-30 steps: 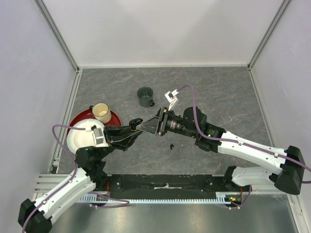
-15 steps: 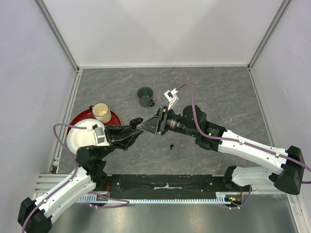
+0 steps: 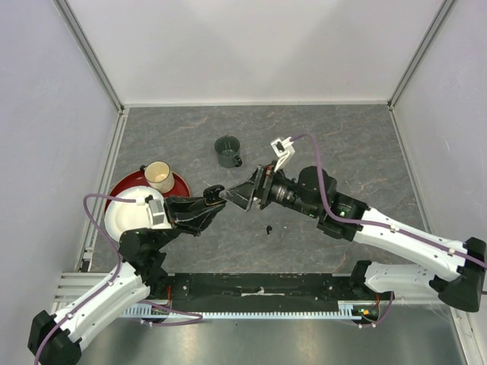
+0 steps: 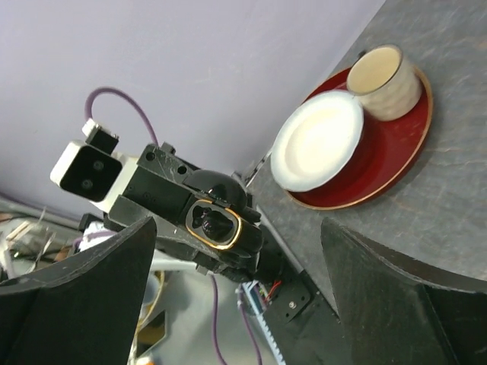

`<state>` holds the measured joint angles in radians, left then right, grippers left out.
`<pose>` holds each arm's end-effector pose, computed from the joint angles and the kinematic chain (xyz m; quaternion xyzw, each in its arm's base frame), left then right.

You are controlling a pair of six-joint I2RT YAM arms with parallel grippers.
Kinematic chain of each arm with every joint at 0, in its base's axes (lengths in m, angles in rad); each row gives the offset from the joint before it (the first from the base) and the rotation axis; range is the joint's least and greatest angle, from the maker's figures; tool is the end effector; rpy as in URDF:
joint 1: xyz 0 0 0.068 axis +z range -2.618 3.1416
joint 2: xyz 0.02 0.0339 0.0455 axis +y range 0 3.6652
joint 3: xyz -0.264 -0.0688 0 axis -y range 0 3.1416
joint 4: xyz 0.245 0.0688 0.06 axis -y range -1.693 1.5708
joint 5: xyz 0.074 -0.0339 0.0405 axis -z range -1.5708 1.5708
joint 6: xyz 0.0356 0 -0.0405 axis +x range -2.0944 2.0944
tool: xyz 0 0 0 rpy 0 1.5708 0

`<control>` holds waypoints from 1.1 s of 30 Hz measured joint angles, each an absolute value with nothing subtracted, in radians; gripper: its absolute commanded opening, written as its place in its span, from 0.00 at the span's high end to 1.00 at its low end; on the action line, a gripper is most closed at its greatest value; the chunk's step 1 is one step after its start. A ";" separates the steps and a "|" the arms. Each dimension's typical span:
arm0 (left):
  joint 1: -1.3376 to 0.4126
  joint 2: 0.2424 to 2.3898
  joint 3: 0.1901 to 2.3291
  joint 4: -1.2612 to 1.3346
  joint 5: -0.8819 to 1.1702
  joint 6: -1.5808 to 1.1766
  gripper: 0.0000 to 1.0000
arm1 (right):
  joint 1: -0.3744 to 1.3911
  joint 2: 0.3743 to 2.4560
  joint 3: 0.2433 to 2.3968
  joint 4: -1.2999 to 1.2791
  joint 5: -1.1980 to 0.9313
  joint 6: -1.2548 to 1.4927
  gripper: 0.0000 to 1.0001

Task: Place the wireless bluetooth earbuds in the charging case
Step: Place the earbud in the charging case, then pick up the earbud from the center of the board.

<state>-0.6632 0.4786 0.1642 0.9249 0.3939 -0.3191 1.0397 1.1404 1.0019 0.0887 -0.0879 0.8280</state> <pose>0.0899 -0.0876 0.2776 0.2485 0.4166 -0.4899 0.7243 0.1341 0.2345 0.3736 -0.1066 0.7165 0.5725 0.3840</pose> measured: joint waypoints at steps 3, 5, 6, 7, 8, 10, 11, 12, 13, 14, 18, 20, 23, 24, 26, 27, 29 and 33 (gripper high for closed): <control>-0.664 0.455 0.163 0.913 0.390 -0.319 0.98 | 1.040 1.077 1.002 0.053 0.001 0.796 0.04; -0.664 0.427 0.161 0.902 0.382 -0.314 0.98 | 1.042 1.027 1.002 0.004 0.088 0.783 0.06; -0.664 0.410 0.160 0.892 0.375 -0.311 0.98 | 1.042 1.005 1.002 -0.028 0.138 0.781 0.08; -0.664 0.395 0.160 0.884 0.370 -0.308 0.98 | 1.043 0.989 1.004 -0.072 0.198 0.785 0.10; -0.664 0.381 0.159 0.873 0.366 -0.305 0.98 | 1.042 0.979 1.006 -0.112 0.247 0.795 0.11; -0.664 0.356 0.158 0.851 0.361 -0.300 0.98 | 1.030 0.977 1.007 -0.222 0.349 0.831 0.15; -0.663 0.344 0.157 0.839 0.358 -0.297 0.98 | 1.022 0.985 1.007 -0.271 0.384 0.849 0.19; -0.664 0.333 0.157 0.831 0.355 -0.297 0.98 | 1.012 1.004 1.006 -0.324 0.414 0.871 0.22; -0.664 0.322 0.157 0.820 0.349 -0.295 0.98 | 1.003 1.029 1.005 -0.368 0.432 0.889 0.28; -0.663 0.314 0.157 0.812 0.347 -0.294 0.98 | 0.995 1.057 1.003 -0.406 0.445 0.903 0.31; -0.664 0.291 0.157 0.785 0.341 -0.292 0.98 | 0.990 1.204 0.958 -0.500 0.433 0.960 0.38; -0.664 0.284 0.157 0.775 0.341 -0.292 0.98 | 0.990 1.261 0.928 -0.522 0.416 0.977 0.41; -0.664 0.279 0.157 0.763 0.341 -0.292 0.98 | 0.990 1.326 0.892 -0.540 0.397 0.993 0.45; -0.664 0.278 0.157 0.758 0.341 -0.292 0.98 | 0.990 1.342 0.888 -0.544 0.393 0.996 0.45; -0.664 0.274 0.157 0.750 0.341 -0.292 0.98 | 0.990 1.379 0.887 -0.539 0.389 0.999 0.47; -0.664 0.273 0.157 0.746 0.341 -0.292 0.98 | 0.990 1.391 0.887 -0.537 0.387 0.999 0.48; -0.664 0.271 0.157 0.735 0.341 -0.292 0.98 | 0.990 1.420 0.887 -0.532 0.374 0.998 0.51; -0.664 0.271 0.157 0.726 0.341 -0.292 0.98 | 0.990 1.469 0.887 -0.508 0.348 0.995 0.52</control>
